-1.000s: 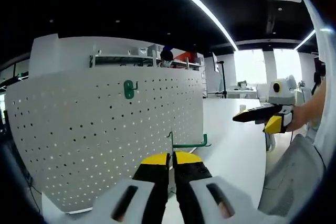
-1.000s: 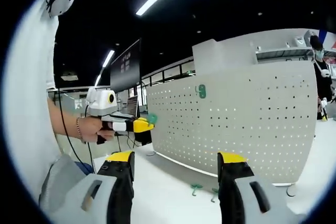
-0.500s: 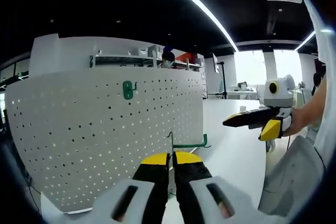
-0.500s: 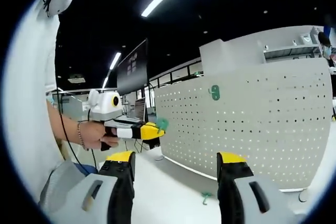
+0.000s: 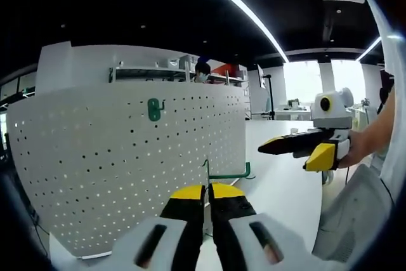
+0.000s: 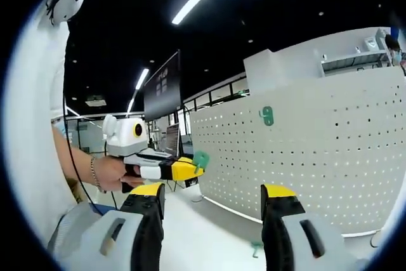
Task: Insert the hook assembly into the mounting plate slot until the hook locks in place.
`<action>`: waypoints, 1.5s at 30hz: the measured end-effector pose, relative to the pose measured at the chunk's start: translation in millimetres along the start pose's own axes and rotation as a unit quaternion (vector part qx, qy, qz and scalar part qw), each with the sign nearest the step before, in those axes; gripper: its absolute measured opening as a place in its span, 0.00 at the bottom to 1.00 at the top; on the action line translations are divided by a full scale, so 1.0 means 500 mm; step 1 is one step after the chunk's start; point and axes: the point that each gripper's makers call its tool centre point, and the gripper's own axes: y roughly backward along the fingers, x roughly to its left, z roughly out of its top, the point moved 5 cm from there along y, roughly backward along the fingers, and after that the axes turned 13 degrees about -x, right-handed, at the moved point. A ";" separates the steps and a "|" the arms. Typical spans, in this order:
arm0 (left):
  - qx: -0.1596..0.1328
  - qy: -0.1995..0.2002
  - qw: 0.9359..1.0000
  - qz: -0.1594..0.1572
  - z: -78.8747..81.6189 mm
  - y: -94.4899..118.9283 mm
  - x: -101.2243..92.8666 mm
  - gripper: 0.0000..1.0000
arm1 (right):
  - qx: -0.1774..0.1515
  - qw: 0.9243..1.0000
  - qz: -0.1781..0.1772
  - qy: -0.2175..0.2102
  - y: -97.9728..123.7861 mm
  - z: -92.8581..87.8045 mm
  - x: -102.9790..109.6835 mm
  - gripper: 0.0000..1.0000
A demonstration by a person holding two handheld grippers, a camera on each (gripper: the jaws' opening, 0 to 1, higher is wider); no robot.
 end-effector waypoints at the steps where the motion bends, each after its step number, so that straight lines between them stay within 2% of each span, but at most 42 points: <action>1: 0.000 0.000 1.000 0.000 0.000 -0.001 -0.001 0.02 | 0.000 1.000 0.001 0.000 -0.002 0.000 0.001 0.59; 13: -0.006 0.002 1.000 0.000 0.005 -0.009 -0.011 0.02 | -0.007 1.000 0.005 -0.008 -0.024 0.002 0.000 0.58; 33: -0.012 0.001 1.000 -0.001 0.011 -0.016 -0.019 0.02 | -0.022 0.999 0.006 -0.032 -0.068 0.002 0.012 0.50; 43: -0.012 0.003 1.000 -0.001 0.011 -0.016 -0.021 0.02 | -0.025 0.999 0.007 -0.047 -0.086 -0.006 0.017 0.48; 45: -0.012 0.003 1.000 0.000 0.011 -0.015 -0.021 0.02 | -0.016 0.999 0.005 -0.037 -0.090 -0.012 0.018 0.45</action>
